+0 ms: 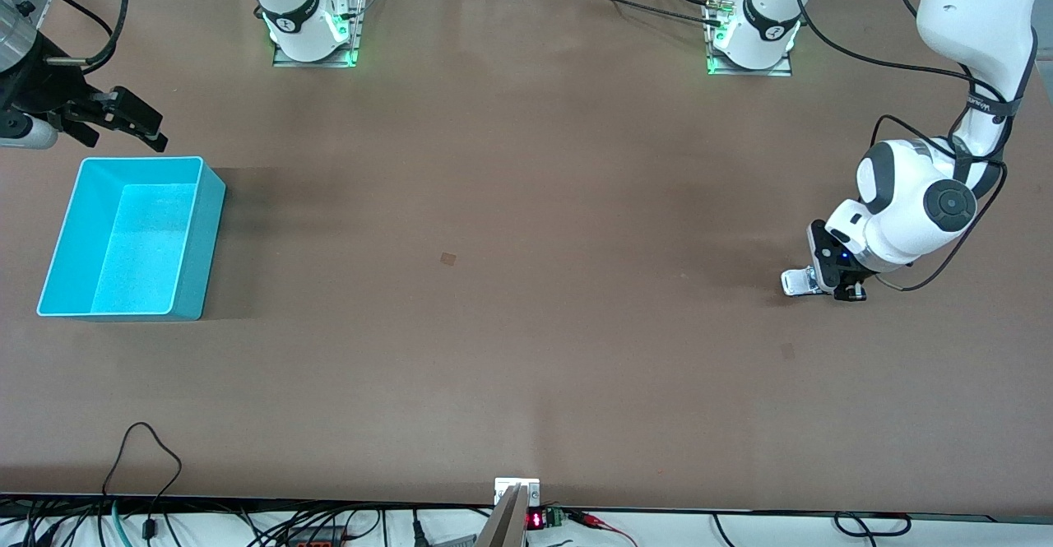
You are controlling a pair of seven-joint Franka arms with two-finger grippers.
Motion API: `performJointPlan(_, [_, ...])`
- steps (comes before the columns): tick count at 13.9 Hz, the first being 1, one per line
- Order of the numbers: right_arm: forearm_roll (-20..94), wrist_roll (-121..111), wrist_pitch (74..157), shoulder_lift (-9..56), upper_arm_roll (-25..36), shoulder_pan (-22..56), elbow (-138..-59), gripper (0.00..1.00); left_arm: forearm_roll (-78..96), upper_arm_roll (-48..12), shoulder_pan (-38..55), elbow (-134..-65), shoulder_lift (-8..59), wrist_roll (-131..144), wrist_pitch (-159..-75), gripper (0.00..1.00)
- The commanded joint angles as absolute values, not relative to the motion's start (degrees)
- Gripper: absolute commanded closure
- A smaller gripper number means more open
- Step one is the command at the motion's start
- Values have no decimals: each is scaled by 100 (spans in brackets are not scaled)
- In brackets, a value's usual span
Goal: Wind and store white jeep toy
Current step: 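Lower the left gripper and close it on the white jeep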
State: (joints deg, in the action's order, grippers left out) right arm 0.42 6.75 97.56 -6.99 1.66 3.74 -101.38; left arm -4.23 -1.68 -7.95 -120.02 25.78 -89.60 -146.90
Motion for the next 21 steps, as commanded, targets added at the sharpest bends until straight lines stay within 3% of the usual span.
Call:
performJointPlan(1, [35, 642, 9712, -694, 202, 404, -10107, 0, -501, -202, -844, -11971, 2584, -9307, -14669, 72])
performJointPlan(11, [35, 633, 9703, -703, 202, 413, -10107, 0, -501, -193, -1098, -11778, 2855, -9754, -14625, 71])
performJointPlan(21, [35, 633, 9712, -703, 202, 404, -10107, 0, -519, -158, -2188, -11128, 3541, -11197, -14625, 71])
